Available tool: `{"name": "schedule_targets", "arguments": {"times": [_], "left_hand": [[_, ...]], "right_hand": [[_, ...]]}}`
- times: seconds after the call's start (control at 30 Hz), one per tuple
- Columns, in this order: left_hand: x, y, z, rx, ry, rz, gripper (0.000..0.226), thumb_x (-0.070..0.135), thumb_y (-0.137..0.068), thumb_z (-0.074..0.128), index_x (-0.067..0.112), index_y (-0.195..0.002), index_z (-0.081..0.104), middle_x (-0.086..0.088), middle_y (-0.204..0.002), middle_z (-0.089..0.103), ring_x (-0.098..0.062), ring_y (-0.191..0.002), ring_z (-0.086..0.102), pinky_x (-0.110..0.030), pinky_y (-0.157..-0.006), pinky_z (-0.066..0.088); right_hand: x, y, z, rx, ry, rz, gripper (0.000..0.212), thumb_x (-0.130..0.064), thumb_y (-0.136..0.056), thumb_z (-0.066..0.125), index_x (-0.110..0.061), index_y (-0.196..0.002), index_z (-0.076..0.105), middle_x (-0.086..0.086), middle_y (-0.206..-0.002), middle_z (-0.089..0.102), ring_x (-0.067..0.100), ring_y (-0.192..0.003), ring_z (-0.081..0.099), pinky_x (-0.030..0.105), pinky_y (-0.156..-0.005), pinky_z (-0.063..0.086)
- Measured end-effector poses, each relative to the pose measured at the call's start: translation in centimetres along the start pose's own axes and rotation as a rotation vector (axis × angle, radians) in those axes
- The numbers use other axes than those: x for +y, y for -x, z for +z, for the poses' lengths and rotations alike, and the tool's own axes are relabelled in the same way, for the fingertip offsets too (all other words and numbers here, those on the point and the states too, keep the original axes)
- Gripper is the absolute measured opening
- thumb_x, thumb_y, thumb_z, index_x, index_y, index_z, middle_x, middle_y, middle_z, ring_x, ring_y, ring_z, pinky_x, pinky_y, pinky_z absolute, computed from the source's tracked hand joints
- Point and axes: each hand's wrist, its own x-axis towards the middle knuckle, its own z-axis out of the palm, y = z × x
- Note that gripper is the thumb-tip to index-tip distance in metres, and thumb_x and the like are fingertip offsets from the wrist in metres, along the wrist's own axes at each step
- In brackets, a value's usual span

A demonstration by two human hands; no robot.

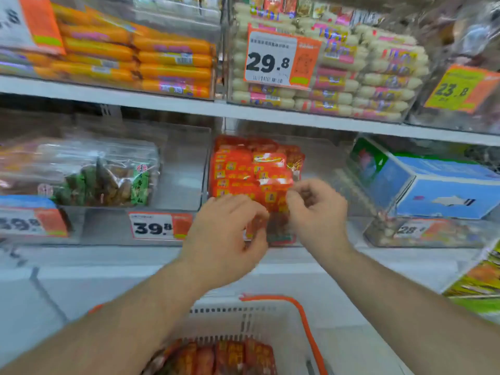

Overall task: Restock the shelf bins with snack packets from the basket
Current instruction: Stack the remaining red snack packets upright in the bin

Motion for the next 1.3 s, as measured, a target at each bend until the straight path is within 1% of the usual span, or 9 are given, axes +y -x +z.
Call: {"name": "schedule_targets", "arguments": {"times": [0.2,0.4,0.5,0.7,0.77,0.87,1.0,1.1,1.3], "left_hand": [[-1.0,12.6,3.3,-0.826,-0.158,-0.182,0.032,0.036,-0.082,0.047,0.029,-0.109,0.062,0.006,-0.107,0.066,-0.02,-0.104,0.061,-0.035,-0.087,0.041],[-2.0,17.0,3.9,-1.117,-0.18,-0.332,0.02,0.038,-0.09,0.049,0.028,-0.102,0.06,0.003,-0.114,0.066,-0.023,-0.107,0.061,-0.035,-0.087,0.05],[-2.0,17.8,4.5,-1.258,-0.138,-0.314,0.022,0.039,-0.09,0.046,0.028,-0.102,0.061,0.004,-0.109,0.065,-0.022,-0.1,0.061,-0.039,-0.086,0.051],[-1.6,17.4,5.5,-1.318,-0.043,-0.386,0.026,0.031,-0.091,0.048,0.029,-0.114,0.061,0.007,-0.115,0.063,-0.016,-0.101,0.058,-0.036,-0.089,0.05],[-1.6,17.3,5.6,-1.327,-0.03,-0.398,0.027,0.033,-0.093,0.048,0.029,-0.117,0.06,0.008,-0.117,0.063,-0.016,-0.104,0.058,-0.038,-0.092,0.05],[-1.7,17.4,5.7,-1.329,-0.029,-0.42,0.027,0.032,-0.093,0.049,0.03,-0.118,0.06,0.009,-0.117,0.062,-0.015,-0.105,0.058,-0.038,-0.092,0.05],[-1.9,17.8,5.6,-1.317,-0.032,-0.456,0.028,0.033,-0.092,0.05,0.03,-0.117,0.061,0.01,-0.113,0.063,-0.013,-0.1,0.058,-0.037,-0.09,0.051],[-1.9,17.9,5.6,-1.273,-0.031,-0.506,0.026,0.034,-0.091,0.052,0.028,-0.116,0.058,0.008,-0.111,0.061,-0.014,-0.096,0.057,-0.037,-0.087,0.052],[-1.6,17.3,5.2,-1.053,-0.002,-0.549,0.033,0.044,-0.083,0.061,0.029,-0.11,0.052,0.003,-0.114,0.059,-0.019,-0.101,0.057,-0.035,-0.085,0.049]], "right_hand": [[6.8,12.2,4.0,-0.699,0.389,0.105,0.014,-0.02,-0.081,0.058,-0.02,-0.068,0.062,0.002,-0.07,0.066,0.023,-0.072,0.063,0.033,-0.064,0.048],[14.0,21.5,4.2,-1.312,0.677,0.314,0.013,-0.022,-0.086,0.056,-0.024,-0.073,0.056,-0.002,-0.073,0.057,0.022,-0.084,0.061,0.03,-0.069,0.043],[16.4,25.4,3.4,-1.522,0.837,0.403,0.025,-0.02,-0.087,0.055,-0.019,-0.111,0.063,0.009,-0.104,0.065,0.032,-0.098,0.062,0.036,-0.074,0.05],[18.7,29.8,2.1,-1.276,0.927,0.665,0.058,-0.028,-0.086,0.062,-0.02,-0.139,0.042,0.009,-0.122,0.061,0.032,-0.108,0.061,0.035,-0.086,0.053],[18.6,30.6,2.0,-1.219,0.869,0.743,0.051,-0.031,-0.087,0.059,-0.025,-0.134,0.041,0.008,-0.12,0.063,0.031,-0.105,0.062,0.034,-0.083,0.05],[18.2,30.8,2.0,-1.363,0.918,0.677,0.02,-0.024,-0.091,0.055,-0.019,-0.111,0.057,0.009,-0.115,0.067,0.029,-0.1,0.064,0.03,-0.076,0.048],[16.5,27.7,2.4,-1.607,0.927,0.566,0.016,-0.013,-0.089,0.058,-0.012,-0.102,0.067,0.011,-0.098,0.066,0.024,-0.081,0.056,0.029,-0.066,0.042],[14.4,23.0,3.2,-1.635,0.902,0.422,0.011,-0.01,-0.084,0.058,-0.012,-0.088,0.068,0.004,-0.077,0.06,0.022,-0.069,0.054,0.03,-0.055,0.043],[8.2,13.7,3.1,-1.631,0.84,0.206,0.005,-0.016,-0.083,0.061,-0.016,-0.082,0.067,0.0,-0.071,0.06,0.016,-0.061,0.051,0.029,-0.055,0.041]]}}
